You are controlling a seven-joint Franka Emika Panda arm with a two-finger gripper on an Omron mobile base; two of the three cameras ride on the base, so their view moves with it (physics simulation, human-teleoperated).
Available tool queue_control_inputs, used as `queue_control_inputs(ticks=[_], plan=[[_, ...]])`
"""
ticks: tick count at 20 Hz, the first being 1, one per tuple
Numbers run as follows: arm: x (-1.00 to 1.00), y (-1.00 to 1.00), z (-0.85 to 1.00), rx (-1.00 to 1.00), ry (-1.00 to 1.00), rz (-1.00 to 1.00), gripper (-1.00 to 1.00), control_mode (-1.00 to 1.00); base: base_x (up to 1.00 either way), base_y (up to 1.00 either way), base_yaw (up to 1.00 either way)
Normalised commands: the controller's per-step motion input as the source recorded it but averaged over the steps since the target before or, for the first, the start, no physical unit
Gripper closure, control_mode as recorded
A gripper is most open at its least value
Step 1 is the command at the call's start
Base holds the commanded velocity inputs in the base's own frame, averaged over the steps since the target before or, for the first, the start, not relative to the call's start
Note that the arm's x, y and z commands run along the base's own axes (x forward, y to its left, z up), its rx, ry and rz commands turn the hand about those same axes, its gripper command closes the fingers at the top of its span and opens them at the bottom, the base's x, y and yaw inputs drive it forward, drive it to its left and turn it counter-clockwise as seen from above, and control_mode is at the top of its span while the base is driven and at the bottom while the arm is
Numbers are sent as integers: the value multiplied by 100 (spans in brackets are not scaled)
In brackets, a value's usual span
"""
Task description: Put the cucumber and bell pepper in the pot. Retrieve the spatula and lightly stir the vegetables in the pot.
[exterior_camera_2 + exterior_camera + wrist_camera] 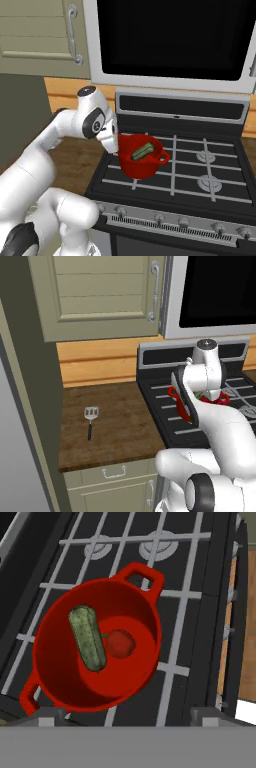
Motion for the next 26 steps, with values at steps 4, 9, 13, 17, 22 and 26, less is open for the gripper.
queue_control_inputs(ticks=[4, 9, 13, 17, 22, 26], plan=[[-44, 100, 60, 7, 14, -14, -100, -100, 0, 0, 0], [-30, 97, 29, 11, 21, -16, -100, -100, 0, 0, 0], [-5, 84, 0, 14, 25, -27, -100, -100, 0, 0, 0], [-1, 80, -15, 16, 20, -38, -100, -100, 0, 0, 0], [-13, 77, -30, 14, 0, -50, -100, -100, 0, 0, 0], [-31, 68, -39, 11, -13, -60, -100, -100, 0, 0, 0]])
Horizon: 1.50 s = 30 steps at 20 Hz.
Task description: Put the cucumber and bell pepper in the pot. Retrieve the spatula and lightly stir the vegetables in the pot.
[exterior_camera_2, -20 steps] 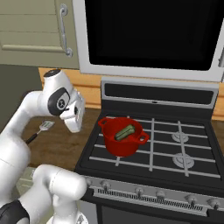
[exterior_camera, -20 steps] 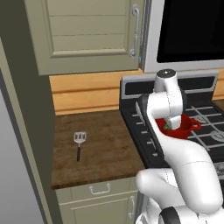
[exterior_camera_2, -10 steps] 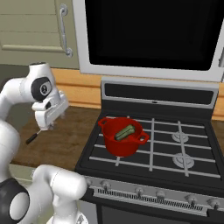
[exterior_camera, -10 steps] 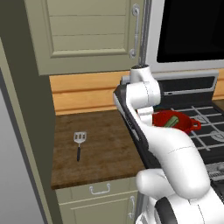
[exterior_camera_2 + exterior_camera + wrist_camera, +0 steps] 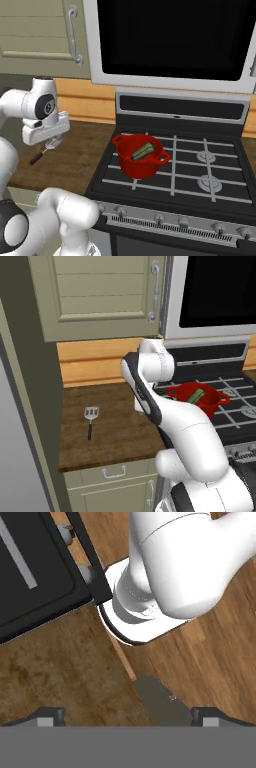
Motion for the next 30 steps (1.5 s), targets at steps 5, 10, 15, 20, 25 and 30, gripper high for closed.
queue_control_inputs(ticks=[5, 10, 15, 20, 25, 30], plan=[[-23, 62, -36, 6, -21, -67, -100, -100, 0, 0, 0], [0, 64, -13, 1, -6, -70, -100, -100, 0, 0, 0], [0, 55, -2, 4, 1, -71, -100, -100, 0, 0, 0], [-15, 60, 16, 5, 0, -50, -100, -100, 0, 0, 0], [-4, 49, 65, -1, 0, 18, -100, -100, 0, 0, 0], [0, 24, 74, -16, 1, 47, -100, -100, 0, 0, 0]])
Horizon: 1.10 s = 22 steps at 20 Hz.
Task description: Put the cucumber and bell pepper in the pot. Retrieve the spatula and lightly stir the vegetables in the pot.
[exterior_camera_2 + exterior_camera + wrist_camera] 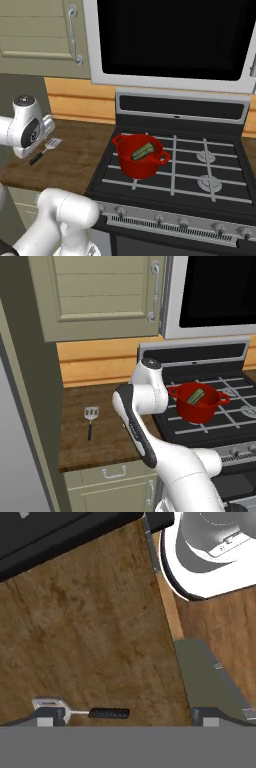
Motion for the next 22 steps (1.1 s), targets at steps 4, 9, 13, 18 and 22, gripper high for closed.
queue_control_inputs(ticks=[4, 9, 13, 18, 22], plan=[[0, 1, 58, -29, 3, 58, -100, -100, 0, 0, 0], [0, 0, 25, -35, 1, 68, -100, -100, 0, 0, 0], [3, 0, 7, -39, 0, 77, -100, -100, 0, 0, 0], [7, 0, 0, -36, 0, 82, -100, -100, 0, 0, 0], [2, -3, 0, -32, 0, 86, -100, -100, 0, 0, 0]])
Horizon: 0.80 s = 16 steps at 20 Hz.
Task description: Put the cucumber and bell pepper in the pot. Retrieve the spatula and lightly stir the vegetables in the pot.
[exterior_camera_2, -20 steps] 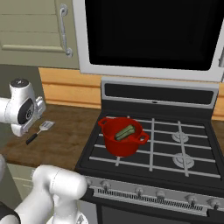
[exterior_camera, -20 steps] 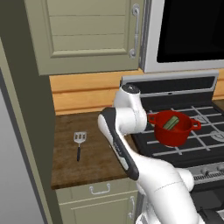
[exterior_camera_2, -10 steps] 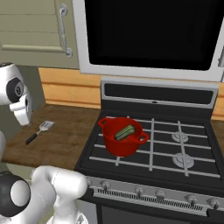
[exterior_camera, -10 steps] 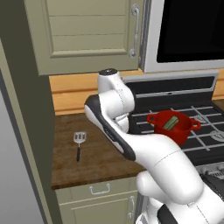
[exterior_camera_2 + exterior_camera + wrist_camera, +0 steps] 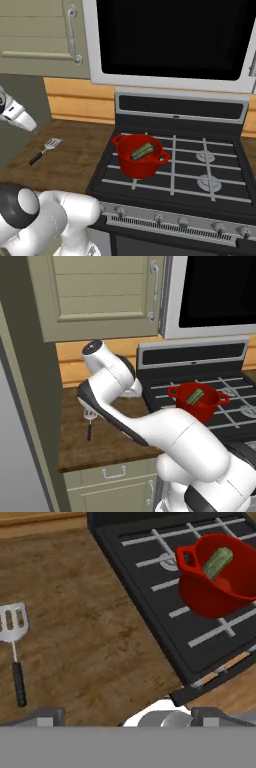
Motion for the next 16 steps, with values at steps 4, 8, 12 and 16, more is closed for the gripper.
queue_control_inputs(ticks=[4, 8, 12, 16], plan=[[8, -1, 0, -26, 1, 86, -100, -100, 0, 0, 0], [14, -9, 0, -14, 10, 89, -100, -100, 0, 0, 0], [12, -1, 0, -9, 23, 86, -100, -100, 0, 0, 0], [10, 0, 0, -14, 29, 83, -100, -100, 0, 0, 0]])
